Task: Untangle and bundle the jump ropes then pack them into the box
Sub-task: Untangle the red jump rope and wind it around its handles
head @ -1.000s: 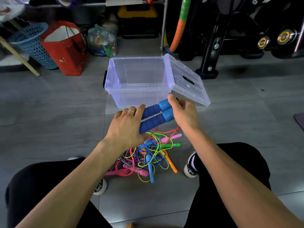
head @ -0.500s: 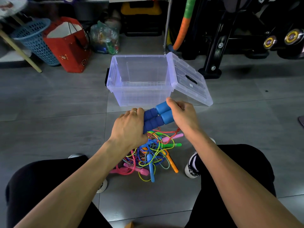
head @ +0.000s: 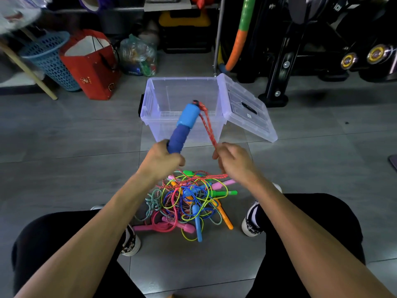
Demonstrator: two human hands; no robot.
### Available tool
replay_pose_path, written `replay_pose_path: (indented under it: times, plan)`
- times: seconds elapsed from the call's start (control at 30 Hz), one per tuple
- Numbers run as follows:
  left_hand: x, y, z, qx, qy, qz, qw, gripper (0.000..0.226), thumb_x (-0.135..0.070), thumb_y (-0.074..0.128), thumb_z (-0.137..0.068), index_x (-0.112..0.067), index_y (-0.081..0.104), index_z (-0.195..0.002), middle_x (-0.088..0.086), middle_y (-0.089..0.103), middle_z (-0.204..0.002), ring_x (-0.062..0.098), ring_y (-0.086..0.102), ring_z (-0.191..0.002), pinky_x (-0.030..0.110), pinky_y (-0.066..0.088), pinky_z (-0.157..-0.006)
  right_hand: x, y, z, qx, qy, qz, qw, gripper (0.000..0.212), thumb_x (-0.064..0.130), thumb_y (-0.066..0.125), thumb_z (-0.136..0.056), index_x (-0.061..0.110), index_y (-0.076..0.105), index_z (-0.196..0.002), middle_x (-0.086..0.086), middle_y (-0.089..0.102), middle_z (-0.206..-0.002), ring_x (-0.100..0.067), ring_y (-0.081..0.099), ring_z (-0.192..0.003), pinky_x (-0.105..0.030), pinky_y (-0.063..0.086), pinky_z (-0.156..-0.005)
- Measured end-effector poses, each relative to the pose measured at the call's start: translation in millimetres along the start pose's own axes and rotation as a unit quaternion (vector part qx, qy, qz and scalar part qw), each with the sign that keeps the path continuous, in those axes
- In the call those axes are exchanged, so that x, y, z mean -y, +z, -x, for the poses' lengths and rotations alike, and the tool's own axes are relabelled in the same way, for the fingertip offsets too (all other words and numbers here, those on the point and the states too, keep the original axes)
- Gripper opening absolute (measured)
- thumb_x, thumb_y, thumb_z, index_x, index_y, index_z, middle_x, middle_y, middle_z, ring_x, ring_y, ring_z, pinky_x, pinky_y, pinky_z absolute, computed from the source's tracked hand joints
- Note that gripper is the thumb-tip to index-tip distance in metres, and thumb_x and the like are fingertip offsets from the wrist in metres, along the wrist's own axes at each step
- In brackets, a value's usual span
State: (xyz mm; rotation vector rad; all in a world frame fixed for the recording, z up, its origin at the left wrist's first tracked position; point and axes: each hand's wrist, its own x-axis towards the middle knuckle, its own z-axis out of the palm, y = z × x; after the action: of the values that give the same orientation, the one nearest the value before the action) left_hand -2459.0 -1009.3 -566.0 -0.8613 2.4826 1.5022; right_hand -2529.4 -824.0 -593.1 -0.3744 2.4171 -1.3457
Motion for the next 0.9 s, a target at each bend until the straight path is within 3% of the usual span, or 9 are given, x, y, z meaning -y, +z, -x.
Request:
replay_pose_path:
  times: [0.07,0.13,0.23,0.3,0.37,0.43,0.6,0.77,0.9]
  plan:
    - [-6,-9,2,0.180,-0.116,0.209,0.954,0.029,-0.004,0.065,-0.059,-0.008,0.053,-0.086,0.008,0.051,-0.068,0.018,0.046,-0.050,0.024,0.040,-0.050,-2,5,7,0.029,-0.061,0.131,0.989,0.034,0.030,0.036,-0.104,0.018,0.060,-0.083,0.004,0.054,-0.065,-0.020,0.054,-0.061,-0.028,0.040,-0.055]
    - [-10,-17,5,0.302,-0.147,0.304,0.891,0.028,-0.003,0.059,-0.061,-0.007,0.053,-0.089,0.005,0.049,-0.065,0.015,0.046,-0.048,0.023,0.041,-0.047,-1,9,10,0.030,-0.073,0.192,0.978,0.032,0.032,0.034,-0.104,0.014,0.060,-0.095,-0.001,0.060,-0.075,-0.025,0.055,-0.072,-0.031,0.041,-0.062]
    - [-10,-16,5,0.310,-0.142,0.322,0.883,0.026,0.001,0.057,-0.066,-0.005,0.053,-0.090,0.005,0.049,-0.064,0.015,0.045,-0.048,0.023,0.041,-0.046,3,11,9,0.049,-0.064,0.284,0.955,0.023,0.030,0.039,-0.103,0.014,0.055,-0.109,-0.017,0.065,-0.091,-0.037,0.061,-0.083,-0.035,0.043,-0.064]
    - [-3,-9,-3,0.229,-0.143,0.242,0.932,0.022,0.002,0.060,-0.070,-0.005,0.051,-0.089,0.007,0.048,-0.061,0.017,0.042,-0.046,0.022,0.037,-0.048,8,13,11,0.103,-0.077,0.380,0.916,0.018,0.018,0.052,-0.095,0.012,0.052,-0.112,-0.019,0.065,-0.095,-0.040,0.063,-0.087,-0.034,0.040,-0.062]
    - [5,-4,-13,0.118,-0.117,0.077,0.983,0.020,-0.004,0.065,-0.068,-0.005,0.052,-0.083,0.010,0.045,-0.060,0.019,0.038,-0.046,0.023,0.031,-0.050,11,17,17,0.149,-0.113,0.445,0.876,0.023,0.010,0.052,-0.088,0.011,0.053,-0.111,-0.016,0.065,-0.098,-0.039,0.064,-0.087,-0.034,0.039,-0.061]
    - [14,-3,-21,0.037,-0.065,-0.119,0.990,0.015,-0.011,0.064,-0.071,-0.006,0.054,-0.082,0.006,0.051,-0.063,0.019,0.044,-0.050,0.024,0.035,-0.051,11,20,22,0.173,-0.149,0.460,0.858,0.017,0.010,0.048,-0.089,0.011,0.056,-0.104,-0.013,0.065,-0.096,-0.037,0.064,-0.084,-0.035,0.041,-0.060]
    - [26,8,-15,-0.051,0.042,-0.466,0.882,0.039,-0.030,0.067,-0.077,-0.013,0.050,-0.107,0.007,0.063,-0.102,0.030,0.063,-0.094,0.032,0.042,-0.070,12,12,27,0.173,-0.211,0.420,0.866,0.020,0.026,0.040,-0.098,0.016,0.050,-0.084,-0.007,0.062,-0.088,-0.031,0.061,-0.080,-0.037,0.048,-0.065]
    - [41,23,-17,-0.045,0.112,-0.604,0.788,0.043,-0.026,0.065,-0.081,-0.016,0.047,-0.118,0.005,0.063,-0.115,0.025,0.063,-0.104,0.033,0.045,-0.077,17,-1,25,0.156,-0.231,0.357,0.892,0.023,0.028,0.042,-0.098,0.021,0.043,-0.076,-0.001,0.053,-0.080,-0.025,0.053,-0.075,-0.032,0.035,-0.063]
    - [45,28,-10,-0.009,0.216,-0.647,0.731,0.039,-0.020,0.058,-0.084,-0.017,0.045,-0.121,0.004,0.059,-0.116,0.025,0.060,-0.105,0.034,0.043,-0.083,11,-17,12,0.122,-0.209,0.281,0.929,0.028,0.036,0.044,-0.098,0.021,0.049,-0.075,0.001,0.057,-0.071,-0.023,0.054,-0.064,-0.037,0.045,-0.062]
